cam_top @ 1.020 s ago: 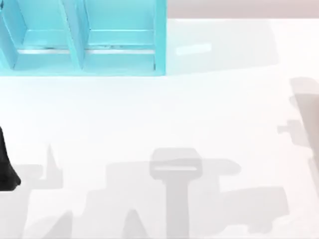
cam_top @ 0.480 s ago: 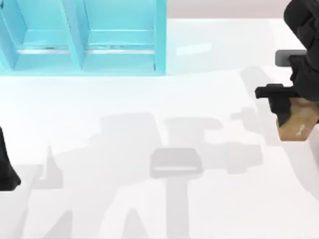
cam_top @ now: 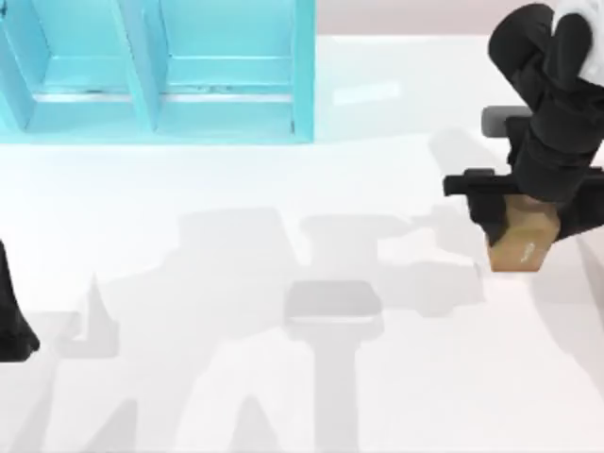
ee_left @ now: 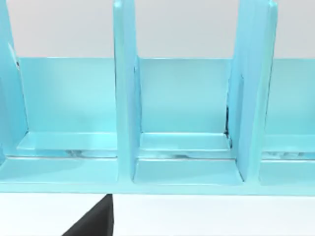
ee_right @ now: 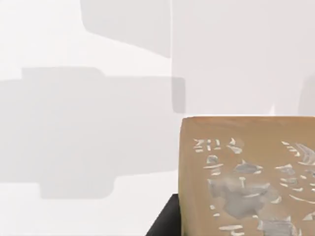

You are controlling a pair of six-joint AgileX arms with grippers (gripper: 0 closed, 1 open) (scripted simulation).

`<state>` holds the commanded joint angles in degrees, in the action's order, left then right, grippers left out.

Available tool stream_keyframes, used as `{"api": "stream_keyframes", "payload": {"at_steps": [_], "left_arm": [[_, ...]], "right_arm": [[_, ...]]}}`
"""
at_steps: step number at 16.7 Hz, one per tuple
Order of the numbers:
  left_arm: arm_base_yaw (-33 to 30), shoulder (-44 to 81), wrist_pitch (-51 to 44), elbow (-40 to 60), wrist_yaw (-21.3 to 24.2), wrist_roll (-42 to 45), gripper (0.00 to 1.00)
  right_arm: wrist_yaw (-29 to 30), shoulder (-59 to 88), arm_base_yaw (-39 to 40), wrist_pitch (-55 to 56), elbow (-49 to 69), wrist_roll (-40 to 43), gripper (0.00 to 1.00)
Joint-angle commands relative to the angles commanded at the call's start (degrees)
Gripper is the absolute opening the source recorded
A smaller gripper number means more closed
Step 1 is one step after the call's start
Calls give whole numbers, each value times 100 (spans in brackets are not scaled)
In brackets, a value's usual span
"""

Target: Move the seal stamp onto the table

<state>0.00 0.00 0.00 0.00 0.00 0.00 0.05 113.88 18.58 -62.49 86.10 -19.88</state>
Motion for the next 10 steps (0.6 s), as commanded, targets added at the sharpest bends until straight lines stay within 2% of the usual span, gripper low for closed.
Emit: {"api": "stream_keyframes", "payload": {"at_steps": [6, 10], "left_arm": [[0, 0, 0, 0, 0, 0, 100], [0, 0, 0, 0, 0, 0, 100]], "right_arm": [[9, 278, 28, 883, -540, -12, 0], [12, 313, 34, 920, -571, -14, 0]]}}
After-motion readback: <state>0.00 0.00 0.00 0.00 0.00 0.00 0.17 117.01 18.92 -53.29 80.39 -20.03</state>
